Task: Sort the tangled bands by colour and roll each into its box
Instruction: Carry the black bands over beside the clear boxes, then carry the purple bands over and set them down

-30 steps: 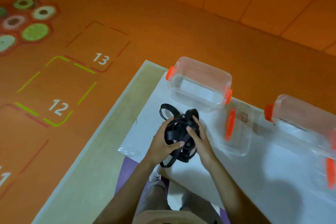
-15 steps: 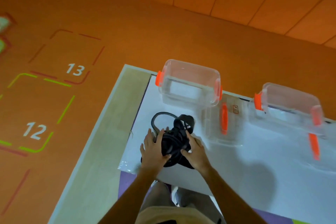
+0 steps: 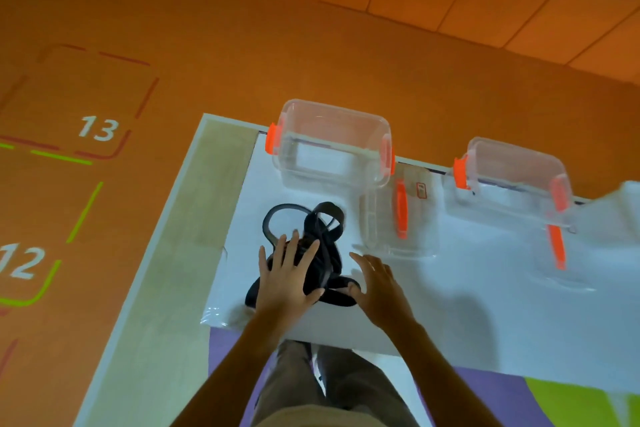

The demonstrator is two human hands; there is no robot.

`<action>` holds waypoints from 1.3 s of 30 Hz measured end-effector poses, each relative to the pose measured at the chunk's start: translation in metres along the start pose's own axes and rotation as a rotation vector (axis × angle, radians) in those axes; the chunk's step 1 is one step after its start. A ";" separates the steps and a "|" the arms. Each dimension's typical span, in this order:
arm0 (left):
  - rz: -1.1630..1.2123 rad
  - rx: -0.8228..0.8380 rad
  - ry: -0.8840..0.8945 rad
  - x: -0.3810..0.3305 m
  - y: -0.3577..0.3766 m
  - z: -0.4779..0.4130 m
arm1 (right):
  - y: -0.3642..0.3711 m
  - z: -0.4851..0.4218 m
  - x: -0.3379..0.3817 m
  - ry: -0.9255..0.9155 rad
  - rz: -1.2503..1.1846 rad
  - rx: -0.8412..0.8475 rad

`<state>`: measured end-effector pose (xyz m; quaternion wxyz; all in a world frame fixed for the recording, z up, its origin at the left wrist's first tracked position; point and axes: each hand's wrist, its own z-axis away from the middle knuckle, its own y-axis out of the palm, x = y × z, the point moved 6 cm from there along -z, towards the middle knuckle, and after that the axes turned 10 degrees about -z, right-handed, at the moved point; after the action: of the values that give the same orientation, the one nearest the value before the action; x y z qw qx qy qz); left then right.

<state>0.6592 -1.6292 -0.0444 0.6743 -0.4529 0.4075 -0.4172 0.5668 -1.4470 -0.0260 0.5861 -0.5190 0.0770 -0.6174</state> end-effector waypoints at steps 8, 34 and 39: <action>-0.041 -0.161 0.141 -0.072 -0.032 -0.002 | -0.047 0.040 -0.032 0.051 0.100 -0.176; -0.289 -0.090 0.839 -0.646 0.028 0.144 | -0.206 0.494 -0.442 0.684 -0.141 -0.782; -0.253 -0.097 0.933 -0.748 0.039 0.151 | -0.242 0.541 -0.516 0.770 -0.149 -0.838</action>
<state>0.5679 -0.8819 0.0861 0.3420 -0.2943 0.6270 -0.6350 0.6899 -0.6813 0.1033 0.2149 -0.4486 0.4863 -0.7184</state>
